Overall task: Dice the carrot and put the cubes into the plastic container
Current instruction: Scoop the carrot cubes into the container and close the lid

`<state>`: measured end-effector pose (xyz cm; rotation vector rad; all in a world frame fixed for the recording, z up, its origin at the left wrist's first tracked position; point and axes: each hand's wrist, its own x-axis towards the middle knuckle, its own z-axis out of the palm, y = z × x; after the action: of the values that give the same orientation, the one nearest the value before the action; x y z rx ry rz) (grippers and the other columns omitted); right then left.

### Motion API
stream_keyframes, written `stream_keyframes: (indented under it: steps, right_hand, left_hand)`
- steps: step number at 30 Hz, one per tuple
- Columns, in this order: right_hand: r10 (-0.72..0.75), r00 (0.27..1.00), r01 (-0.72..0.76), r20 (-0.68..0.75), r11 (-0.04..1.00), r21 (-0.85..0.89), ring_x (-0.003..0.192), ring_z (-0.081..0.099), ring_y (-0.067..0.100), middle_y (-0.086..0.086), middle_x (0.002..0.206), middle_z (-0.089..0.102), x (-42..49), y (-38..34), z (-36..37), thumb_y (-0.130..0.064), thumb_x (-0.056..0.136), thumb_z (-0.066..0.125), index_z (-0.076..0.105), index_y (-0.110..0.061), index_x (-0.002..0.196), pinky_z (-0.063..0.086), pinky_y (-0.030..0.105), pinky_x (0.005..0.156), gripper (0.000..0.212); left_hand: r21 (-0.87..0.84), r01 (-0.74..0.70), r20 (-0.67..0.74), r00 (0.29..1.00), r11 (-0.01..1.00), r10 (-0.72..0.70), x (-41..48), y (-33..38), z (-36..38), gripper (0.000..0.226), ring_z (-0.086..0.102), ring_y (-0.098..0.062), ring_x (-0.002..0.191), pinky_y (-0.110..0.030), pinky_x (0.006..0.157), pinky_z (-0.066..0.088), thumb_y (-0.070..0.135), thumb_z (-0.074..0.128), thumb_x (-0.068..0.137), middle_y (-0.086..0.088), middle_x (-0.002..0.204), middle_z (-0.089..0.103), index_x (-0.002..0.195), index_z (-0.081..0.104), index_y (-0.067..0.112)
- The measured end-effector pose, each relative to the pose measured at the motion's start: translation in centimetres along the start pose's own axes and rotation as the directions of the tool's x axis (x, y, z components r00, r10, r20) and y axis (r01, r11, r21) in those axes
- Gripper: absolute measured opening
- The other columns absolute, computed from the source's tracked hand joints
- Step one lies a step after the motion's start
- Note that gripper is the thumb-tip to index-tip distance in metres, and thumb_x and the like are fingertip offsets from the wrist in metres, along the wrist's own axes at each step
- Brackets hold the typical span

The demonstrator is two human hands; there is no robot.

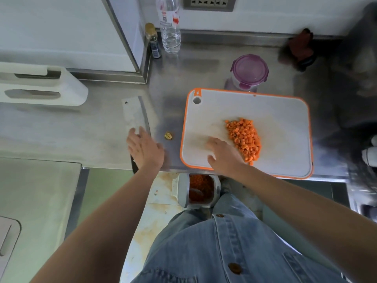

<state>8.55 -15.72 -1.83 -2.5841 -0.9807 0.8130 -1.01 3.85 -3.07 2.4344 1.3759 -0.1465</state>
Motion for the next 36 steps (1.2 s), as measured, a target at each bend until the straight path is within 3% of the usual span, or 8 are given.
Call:
stream_keyframes:
  steps: [2, 4, 7, 9, 12, 18, 25, 36]
  right_hand:
    - [-0.08, 0.979, 0.103, -0.186, 0.988, 0.119, 0.115, 0.057, 0.024, 0.006, 0.134, 0.054, -0.3, 1.4, -1.4, -0.009, 0.093, 0.046, 0.053, -0.013, 0.132, 0.05, 0.038, 0.093, 0.04]
    - [-0.08, 0.924, 0.146, -0.373, 0.978, 0.152, 0.103, 0.06, 0.027, 0.009, 0.121, 0.059, -0.4, 3.5, -2.8, -0.006, 0.088, 0.046, 0.059, -0.011, 0.122, 0.052, 0.038, 0.083, 0.036]
    - [0.082, 0.896, -0.001, -0.436, 0.983, 0.184, 0.123, 0.047, 0.032, 0.012, 0.136, 0.047, -0.3, 7.9, -4.5, -0.006, 0.085, 0.049, 0.05, -0.011, 0.131, 0.041, 0.041, 0.099, 0.047]
    - [0.251, 0.905, -0.223, -0.343, 0.967, 0.121, 0.141, 0.024, 0.031, 0.013, 0.155, 0.024, -0.5, 11.3, -5.0, -0.014, 0.089, 0.052, 0.033, -0.013, 0.146, 0.024, 0.044, 0.113, 0.06]
    - [0.432, 0.886, -0.437, -0.166, 0.899, 0.009, 0.148, -0.008, 0.029, 0.008, 0.161, -0.009, -1.5, 15.4, -4.5, -0.032, 0.094, 0.048, 0.006, -0.021, 0.154, 0.0, 0.05, 0.119, 0.074]
    - [0.412, 0.911, -0.413, -0.024, 0.908, -0.069, 0.143, -0.027, 0.031, 0.01, 0.157, -0.027, -1.7, 16.6, -2.7, -0.047, 0.095, 0.04, -0.014, -0.022, 0.152, -0.012, 0.055, 0.115, 0.082]
    - [0.376, 0.927, -0.375, 0.004, 0.926, -0.052, 0.142, -0.031, 0.026, 0.006, 0.156, -0.031, -2.2, 16.1, -2.1, -0.043, 0.101, 0.022, -0.018, -0.025, 0.151, -0.016, 0.052, 0.115, 0.067]
    - [0.356, 0.934, -0.355, 0.041, 0.934, -0.031, 0.141, -0.033, 0.027, 0.006, 0.154, -0.034, -1.7, 10.8, 0.2, -0.042, 0.101, 0.021, -0.021, -0.024, 0.15, -0.02, 0.051, 0.111, 0.067]
  left_hand:
    - [0.021, -0.245, 0.003, 0.97, 0.969, 0.245, -1.1, 2.2, 0.8, 0.055, 0.022, -0.033, 0.139, -0.043, 0.11, 0.025, 0.018, 0.054, 0.091, -0.013, 0.152, 0.021, 0.142, 0.037, 0.014]
    - [0.039, -0.451, 0.069, 0.892, 0.892, 0.447, -2.2, 4.9, 1.7, 0.055, 0.019, -0.03, 0.142, -0.041, 0.113, 0.022, 0.016, 0.054, 0.089, -0.009, 0.154, 0.022, 0.142, 0.04, 0.019]
    - [0.074, -0.617, 0.215, 0.777, 0.783, 0.592, -3.9, 8.6, 3.6, 0.06, 0.005, -0.028, 0.148, -0.042, 0.118, 0.012, 0.024, 0.046, 0.095, -0.007, 0.161, 0.007, 0.151, 0.025, 0.024]
    - [0.108, -0.62, 0.33, 0.76, 0.778, 0.56, -4.9, 10.1, 4.9, 0.064, -0.011, -0.029, 0.148, -0.052, 0.119, 0.002, 0.038, 0.04, 0.099, -0.006, 0.162, -0.012, 0.154, 0.008, 0.029]
    - [0.121, -0.521, 0.439, 0.792, 0.845, 0.425, -5.6, 10.4, 6.4, 0.076, -0.027, -0.032, 0.144, -0.063, 0.114, -0.006, 0.054, 0.036, 0.097, -0.005, 0.158, -0.028, 0.152, -0.012, 0.032]
    - [0.203, -0.507, 0.485, 0.796, 0.838, 0.363, -6.2, 9.7, 6.6, 0.088, -0.033, -0.034, 0.14, -0.065, 0.112, -0.01, 0.062, 0.036, 0.093, -0.006, 0.153, -0.037, 0.148, -0.026, 0.032]
    - [0.239, -0.471, 0.524, 0.799, 0.849, 0.296, -6.5, 9.0, 6.4, 0.088, -0.037, -0.034, 0.138, -0.067, 0.111, -0.01, 0.064, 0.033, 0.094, -0.006, 0.151, -0.041, 0.145, -0.03, 0.033]
    - [0.285, -0.453, 0.553, 0.797, 0.845, 0.242, -5.5, 3.8, 4.6, 0.086, -0.037, -0.034, 0.138, -0.068, 0.111, -0.006, 0.065, 0.03, 0.093, -0.005, 0.15, -0.043, 0.145, -0.031, 0.034]
